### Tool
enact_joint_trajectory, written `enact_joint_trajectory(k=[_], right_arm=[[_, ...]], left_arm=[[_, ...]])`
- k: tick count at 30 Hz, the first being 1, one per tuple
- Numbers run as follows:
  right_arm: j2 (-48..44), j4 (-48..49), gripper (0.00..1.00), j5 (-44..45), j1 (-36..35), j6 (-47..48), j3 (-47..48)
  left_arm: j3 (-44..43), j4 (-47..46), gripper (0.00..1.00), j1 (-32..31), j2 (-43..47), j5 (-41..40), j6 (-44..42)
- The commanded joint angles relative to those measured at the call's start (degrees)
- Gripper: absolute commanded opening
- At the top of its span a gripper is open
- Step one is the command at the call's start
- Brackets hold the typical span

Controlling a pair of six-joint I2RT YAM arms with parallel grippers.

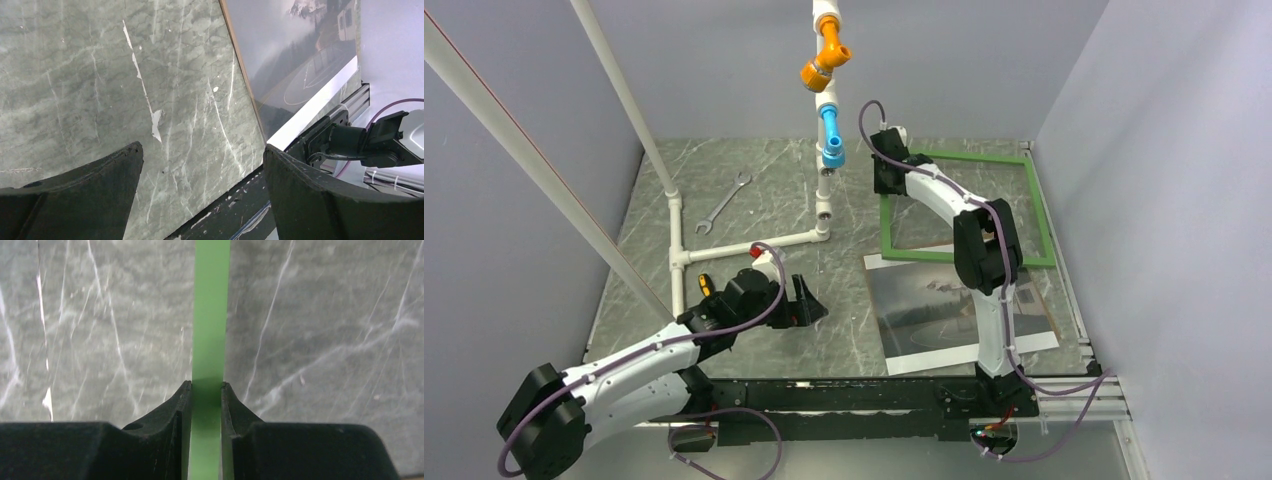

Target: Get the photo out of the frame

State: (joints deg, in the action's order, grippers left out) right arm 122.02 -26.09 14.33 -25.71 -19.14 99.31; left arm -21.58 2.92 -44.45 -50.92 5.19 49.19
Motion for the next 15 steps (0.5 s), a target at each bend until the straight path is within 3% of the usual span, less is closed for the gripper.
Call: enact_joint_trajectory(k=[1,15], right_arm=[[4.0,1.4,0.0,0.8,1.4,3.9,8.8],[17.7,0.6,0.0,-0.3,4.8,8.9,25.7]], left_arm=[[-2.7,0.0,0.92,-0.1,-0.8,1.2,-1.2],[-4.1,1.8,0.92,-0.1,-1.3,1.4,-0.9]])
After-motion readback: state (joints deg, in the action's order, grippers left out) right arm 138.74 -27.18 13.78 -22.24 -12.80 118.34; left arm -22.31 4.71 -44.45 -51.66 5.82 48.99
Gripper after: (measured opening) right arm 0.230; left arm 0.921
